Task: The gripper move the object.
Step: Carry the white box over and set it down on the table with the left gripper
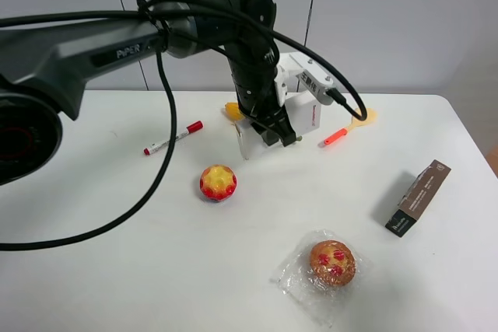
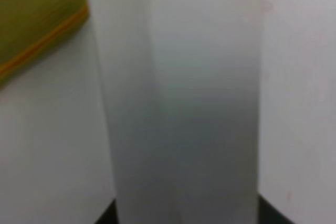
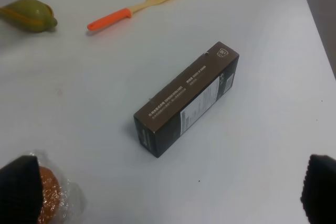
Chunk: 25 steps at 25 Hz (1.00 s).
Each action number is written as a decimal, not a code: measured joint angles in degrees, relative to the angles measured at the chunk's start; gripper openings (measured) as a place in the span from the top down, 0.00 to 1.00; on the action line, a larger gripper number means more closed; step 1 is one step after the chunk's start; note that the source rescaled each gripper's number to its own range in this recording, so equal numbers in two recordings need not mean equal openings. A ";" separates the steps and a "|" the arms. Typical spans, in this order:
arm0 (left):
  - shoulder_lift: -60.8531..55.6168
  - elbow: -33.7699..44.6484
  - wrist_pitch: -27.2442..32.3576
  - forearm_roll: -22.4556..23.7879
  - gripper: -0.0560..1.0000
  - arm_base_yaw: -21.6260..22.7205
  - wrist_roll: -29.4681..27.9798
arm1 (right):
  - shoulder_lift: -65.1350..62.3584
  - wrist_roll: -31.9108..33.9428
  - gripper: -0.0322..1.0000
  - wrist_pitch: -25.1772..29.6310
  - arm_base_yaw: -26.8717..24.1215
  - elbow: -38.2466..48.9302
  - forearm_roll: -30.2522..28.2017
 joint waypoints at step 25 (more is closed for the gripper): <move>14.33 -4.14 -6.22 -0.56 0.95 -3.00 0.33 | 0.00 0.05 0.00 0.00 0.00 0.00 0.00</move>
